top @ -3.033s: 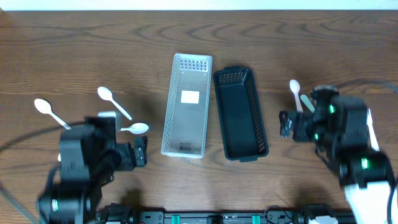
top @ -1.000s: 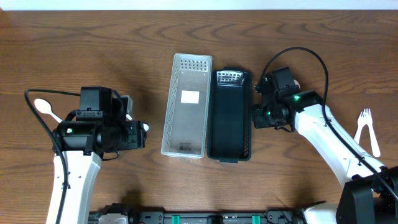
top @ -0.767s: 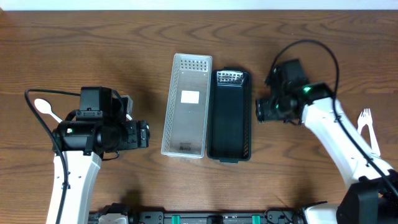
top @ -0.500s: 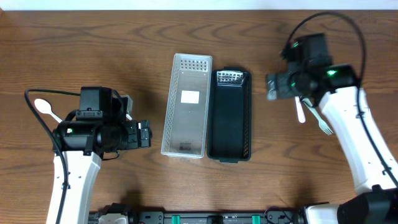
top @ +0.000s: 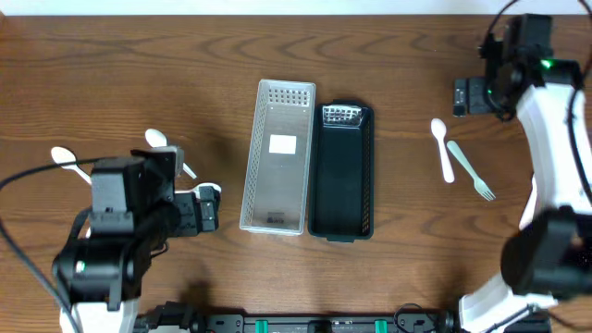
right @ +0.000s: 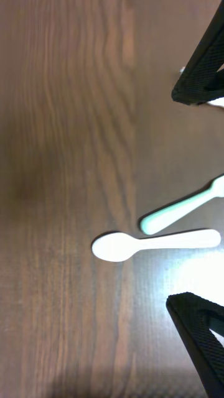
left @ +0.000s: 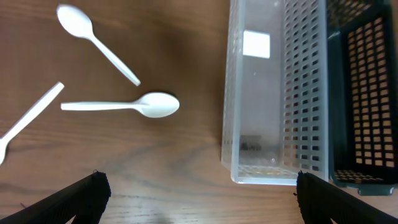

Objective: Pack container
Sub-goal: 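Move the right gripper over the white spoon on the right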

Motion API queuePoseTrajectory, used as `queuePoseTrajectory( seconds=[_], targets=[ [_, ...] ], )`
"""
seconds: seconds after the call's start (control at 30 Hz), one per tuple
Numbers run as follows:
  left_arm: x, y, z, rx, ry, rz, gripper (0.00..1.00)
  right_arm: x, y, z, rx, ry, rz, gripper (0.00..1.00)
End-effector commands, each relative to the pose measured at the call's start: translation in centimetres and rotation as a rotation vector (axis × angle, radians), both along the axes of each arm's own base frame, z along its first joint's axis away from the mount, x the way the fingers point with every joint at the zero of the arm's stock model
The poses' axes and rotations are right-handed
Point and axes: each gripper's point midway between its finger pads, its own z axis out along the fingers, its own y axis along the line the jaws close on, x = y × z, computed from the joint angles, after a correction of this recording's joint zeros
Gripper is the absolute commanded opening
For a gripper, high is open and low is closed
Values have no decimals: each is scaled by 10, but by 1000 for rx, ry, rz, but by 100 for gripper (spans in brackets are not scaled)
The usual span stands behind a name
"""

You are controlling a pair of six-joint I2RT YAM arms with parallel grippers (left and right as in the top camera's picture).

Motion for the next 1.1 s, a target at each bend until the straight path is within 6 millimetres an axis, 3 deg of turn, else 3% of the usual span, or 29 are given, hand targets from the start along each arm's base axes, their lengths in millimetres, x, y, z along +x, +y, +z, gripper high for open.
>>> queuePoseTrajectory(
  seconds=[0.0,0.2,0.4,0.87,1.07],
  targets=[
    [-3,0,12,4,-52,-6,98,11,7,-27,40,58,54,99],
    [-3,0,13,4,-55,-6,98,10,16,-82,71,186,75,99],
    [-4,0,13,4,-54,-6,98,12,22,-118,77,248,88,99],
    [-5,0,12,4,-48,-6,98,6,35,-163,127,334,106,99],
    [-5,0,12,4,-47,-6,98,4,36,-172,134,356,105,99]
  ],
)
